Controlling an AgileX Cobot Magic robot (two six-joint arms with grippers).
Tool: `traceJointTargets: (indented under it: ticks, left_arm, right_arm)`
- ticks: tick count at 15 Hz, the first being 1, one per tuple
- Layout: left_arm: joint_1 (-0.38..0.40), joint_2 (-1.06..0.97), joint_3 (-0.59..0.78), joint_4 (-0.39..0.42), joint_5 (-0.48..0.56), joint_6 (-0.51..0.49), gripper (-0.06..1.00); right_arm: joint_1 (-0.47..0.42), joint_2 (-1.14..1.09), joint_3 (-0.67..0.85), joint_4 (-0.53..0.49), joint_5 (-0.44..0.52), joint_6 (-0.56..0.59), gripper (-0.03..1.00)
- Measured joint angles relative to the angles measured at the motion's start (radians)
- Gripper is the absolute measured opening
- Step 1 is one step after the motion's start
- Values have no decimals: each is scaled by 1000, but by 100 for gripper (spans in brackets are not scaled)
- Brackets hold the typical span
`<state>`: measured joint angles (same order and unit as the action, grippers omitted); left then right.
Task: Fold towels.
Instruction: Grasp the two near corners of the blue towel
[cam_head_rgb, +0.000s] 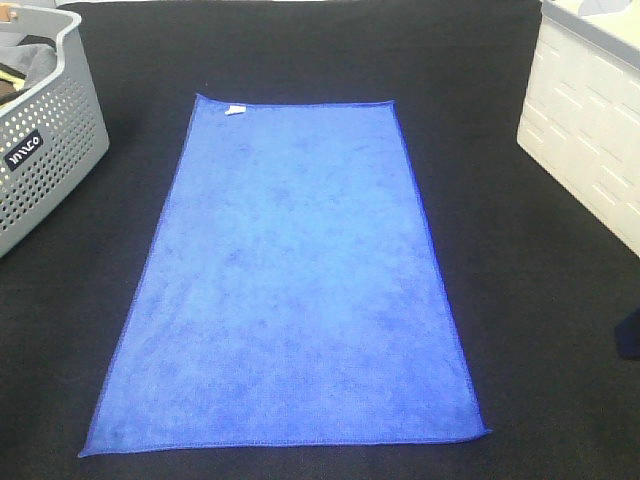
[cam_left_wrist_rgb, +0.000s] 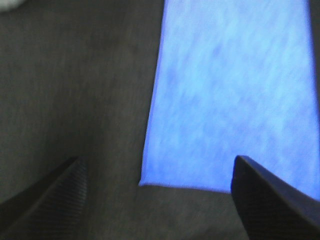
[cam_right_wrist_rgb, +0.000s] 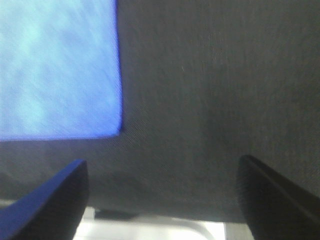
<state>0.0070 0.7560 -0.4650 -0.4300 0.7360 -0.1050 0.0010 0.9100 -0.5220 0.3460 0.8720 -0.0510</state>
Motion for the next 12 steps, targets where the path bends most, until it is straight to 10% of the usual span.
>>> traceJointTargets:
  ticks: [8,12]
  left_arm:
    - [0,585,1,-507,-133,585,76]
    - [0,704,1,-615,-174,723,76]
  right_arm:
    - [0,456,-1,357,-182,-342,76]
    - [0,574,-1,486,-231,-482,76]
